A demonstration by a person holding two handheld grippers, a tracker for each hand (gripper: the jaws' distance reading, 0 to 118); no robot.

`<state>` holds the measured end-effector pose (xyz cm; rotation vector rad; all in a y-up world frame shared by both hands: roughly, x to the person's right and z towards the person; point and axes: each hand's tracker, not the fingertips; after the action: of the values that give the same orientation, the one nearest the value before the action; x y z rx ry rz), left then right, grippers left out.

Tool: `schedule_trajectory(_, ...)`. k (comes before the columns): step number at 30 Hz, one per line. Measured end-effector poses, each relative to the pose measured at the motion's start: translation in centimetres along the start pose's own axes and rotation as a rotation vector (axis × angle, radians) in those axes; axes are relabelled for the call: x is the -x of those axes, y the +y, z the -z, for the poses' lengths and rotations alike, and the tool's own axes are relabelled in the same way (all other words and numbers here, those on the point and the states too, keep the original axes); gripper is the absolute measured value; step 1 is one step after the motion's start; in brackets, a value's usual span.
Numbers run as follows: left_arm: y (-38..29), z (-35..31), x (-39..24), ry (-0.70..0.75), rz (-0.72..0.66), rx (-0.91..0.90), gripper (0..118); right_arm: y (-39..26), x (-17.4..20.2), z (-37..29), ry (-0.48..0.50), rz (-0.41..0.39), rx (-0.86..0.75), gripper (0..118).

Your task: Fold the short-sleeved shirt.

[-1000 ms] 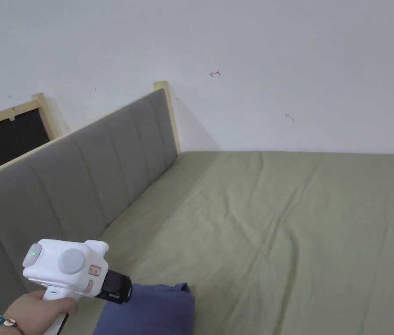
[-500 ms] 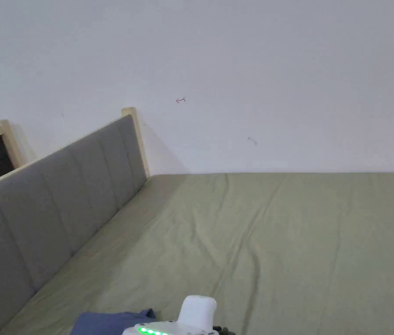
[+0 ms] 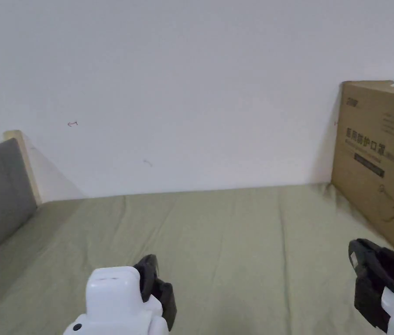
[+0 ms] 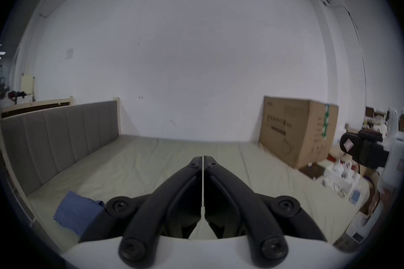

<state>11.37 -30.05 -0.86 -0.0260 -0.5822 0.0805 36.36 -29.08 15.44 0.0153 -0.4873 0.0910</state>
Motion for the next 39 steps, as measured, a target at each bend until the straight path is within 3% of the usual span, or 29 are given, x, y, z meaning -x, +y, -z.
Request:
schedule_trajectory(3, 0.3, -0.7, -0.7, 0.031, 0.052, -0.082, 1, -0.2, -0.1, 0.2, -0.007, 0.002, 0.011, 5)
schedule_trajectory(5, 0.4, -1.0, -1.1, 0.028, 0.05, -0.092, 1, -0.6, -0.3, 0.8, -0.066, 0.021, 0.062, 5)
schedule_trajectory(9, 0.6, -0.9, -1.6, 0.05, 0.049, -0.093, 1, -1.3, -2.0, 1.5, -0.026, 0.185, 0.111, 5)
schedule_trajectory(13, 0.8, -0.1, -1.7, 0.046, 0.066, -0.067, 3, -1.3, -2.7, 2.3, -0.086, 0.172, 0.134, 9)
schedule_trajectory(16, 1.0, 0.3, -1.8, 0.039, 0.083, -0.064, 15, -1.1, -2.7, 2.4, -0.13, 0.156, 0.135, 18)
schedule_trajectory(17, 1.0, 0.4, -1.7, 0.04, 0.086, -0.065, 24, -1.1, -2.8, 2.3, -0.131, 0.158, 0.136, 30)
schedule_trajectory(18, 1.0, 0.5, -1.7, 0.041, 0.09, -0.067, 50, -1.1, -2.9, 2.3, -0.129, 0.165, 0.136, 59)
schedule_trajectory(19, 1.0, 0.6, -1.6, 0.045, 0.094, -0.066, 75, -1.1, -2.9, 2.3, -0.13, 0.169, 0.136, 79)
schedule_trajectory(21, 1.0, 0.6, -1.6, 0.044, 0.092, -0.062, 116, -1.0, -2.9, 2.2, -0.138, 0.164, 0.139, 106)
schedule_trajectory(27, 1.2, -0.1, -1.7, 0.039, 0.089, -0.063, 118, -0.5, -2.7, 2.0, -0.144, 0.136, 0.117, 116)
schedule_trajectory(39, 1.9, 1.0, -1.4, 0.006, 0.021, -0.002, 118, 0.0, -1.6, 1.4, -0.099, 0.105, 0.046, 117)
